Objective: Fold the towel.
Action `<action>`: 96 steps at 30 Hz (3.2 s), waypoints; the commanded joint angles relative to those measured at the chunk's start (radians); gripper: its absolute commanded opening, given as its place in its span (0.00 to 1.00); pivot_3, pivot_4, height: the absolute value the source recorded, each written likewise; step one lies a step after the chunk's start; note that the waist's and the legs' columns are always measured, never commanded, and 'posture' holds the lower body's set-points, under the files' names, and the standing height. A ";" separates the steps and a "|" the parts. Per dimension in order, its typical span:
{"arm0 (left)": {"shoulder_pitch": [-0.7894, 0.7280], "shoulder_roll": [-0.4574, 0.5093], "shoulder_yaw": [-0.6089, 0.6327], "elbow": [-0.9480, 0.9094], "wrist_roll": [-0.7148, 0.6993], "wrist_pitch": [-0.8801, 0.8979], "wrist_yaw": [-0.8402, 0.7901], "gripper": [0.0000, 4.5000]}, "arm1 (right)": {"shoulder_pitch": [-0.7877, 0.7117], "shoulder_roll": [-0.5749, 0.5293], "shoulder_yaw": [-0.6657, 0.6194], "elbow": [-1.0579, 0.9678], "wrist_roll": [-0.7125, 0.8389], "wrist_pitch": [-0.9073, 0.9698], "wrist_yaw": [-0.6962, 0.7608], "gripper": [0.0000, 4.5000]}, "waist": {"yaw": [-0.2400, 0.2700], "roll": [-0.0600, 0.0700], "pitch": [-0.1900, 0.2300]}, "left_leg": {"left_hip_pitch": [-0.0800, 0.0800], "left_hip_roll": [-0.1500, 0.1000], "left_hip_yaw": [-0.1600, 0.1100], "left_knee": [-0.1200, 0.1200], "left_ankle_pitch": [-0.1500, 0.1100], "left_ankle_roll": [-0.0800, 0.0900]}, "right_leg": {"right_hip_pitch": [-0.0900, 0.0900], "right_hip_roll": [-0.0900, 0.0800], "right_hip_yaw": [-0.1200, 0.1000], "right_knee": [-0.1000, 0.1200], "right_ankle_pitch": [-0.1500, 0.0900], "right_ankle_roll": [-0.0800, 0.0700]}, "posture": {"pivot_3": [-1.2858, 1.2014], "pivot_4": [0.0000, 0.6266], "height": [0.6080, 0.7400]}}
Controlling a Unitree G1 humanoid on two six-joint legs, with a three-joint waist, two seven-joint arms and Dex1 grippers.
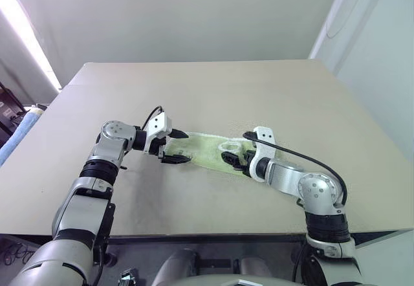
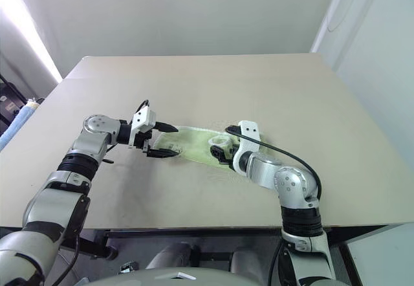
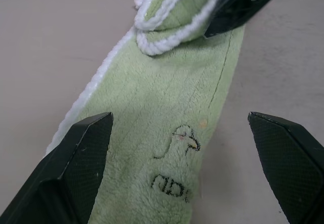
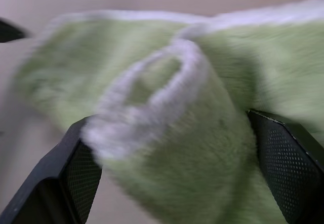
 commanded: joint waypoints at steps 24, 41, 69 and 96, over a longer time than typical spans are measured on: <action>-0.036 0.007 0.012 0.009 -0.004 -0.020 0.003 1.00 | 0.080 -0.038 0.118 0.147 -0.520 -0.505 0.205 0.99 | 0.000 0.000 0.000 | 0.000 0.000 0.000 0.000 0.000 0.000 | 0.000 0.000 0.000 0.000 0.000 0.000 | 0.52 0.00 0.74; -0.241 0.110 0.056 0.183 0.006 0.474 0.106 1.00 | 0.070 -0.014 0.019 -0.044 -0.470 -0.438 0.373 0.99 | -0.001 0.000 0.000 | 0.001 0.000 -0.002 0.000 0.000 0.000 | 0.000 0.001 -0.001 0.001 0.000 0.001 | 0.52 0.00 0.74; -0.309 -0.038 0.079 0.364 0.028 1.046 0.180 1.00 | 0.037 0.051 -0.138 -0.159 -0.235 -0.201 0.308 0.99 | 0.005 -0.001 0.000 | 0.001 -0.001 -0.002 -0.001 0.000 -0.001 | 0.000 -0.001 -0.001 0.001 0.000 0.001 | 0.52 0.00 0.74; -0.314 -0.008 0.104 0.330 0.017 1.009 0.139 0.01 | 0.282 -0.403 0.010 -0.342 -0.355 -0.350 0.667 1.00 | 0.002 -0.010 0.006 | -0.007 -0.002 -0.002 0.000 0.000 -0.001 | -0.004 -0.003 -0.003 -0.002 0.000 0.002 | 0.52 0.00 0.74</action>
